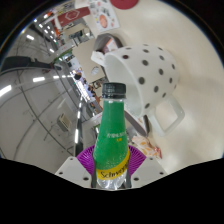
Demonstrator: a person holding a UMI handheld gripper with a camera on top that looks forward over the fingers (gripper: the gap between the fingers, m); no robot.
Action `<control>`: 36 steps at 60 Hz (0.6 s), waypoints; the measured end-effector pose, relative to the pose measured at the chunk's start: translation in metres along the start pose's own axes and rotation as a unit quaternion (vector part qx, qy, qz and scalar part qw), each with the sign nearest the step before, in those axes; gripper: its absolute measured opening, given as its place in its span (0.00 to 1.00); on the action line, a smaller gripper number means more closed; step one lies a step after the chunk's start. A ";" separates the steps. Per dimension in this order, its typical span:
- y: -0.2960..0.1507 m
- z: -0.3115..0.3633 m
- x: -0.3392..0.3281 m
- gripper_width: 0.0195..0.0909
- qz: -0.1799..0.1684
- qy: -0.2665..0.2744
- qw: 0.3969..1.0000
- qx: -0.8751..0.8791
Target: Pour water
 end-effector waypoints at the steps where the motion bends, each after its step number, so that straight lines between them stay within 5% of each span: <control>1: 0.000 0.000 -0.001 0.27 0.001 -0.007 1.000 0.017; 24: 0.003 0.039 -0.028 0.26 0.035 -0.077 0.988 0.128; 31: -0.006 0.085 -0.024 0.27 0.058 -0.085 0.994 -0.036; 36: -0.035 0.129 -0.038 0.27 0.036 -0.064 0.961 -0.266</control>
Point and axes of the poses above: the point between the fingertips, and its own axes, seen from behind it with the camera up: z to the left, y down, x forward, the way the camera looks, the point moved 1 cm from there along -x, backward, against the way the camera looks, and after that the axes turned 14 degrees about -x, right-handed, at the moved point
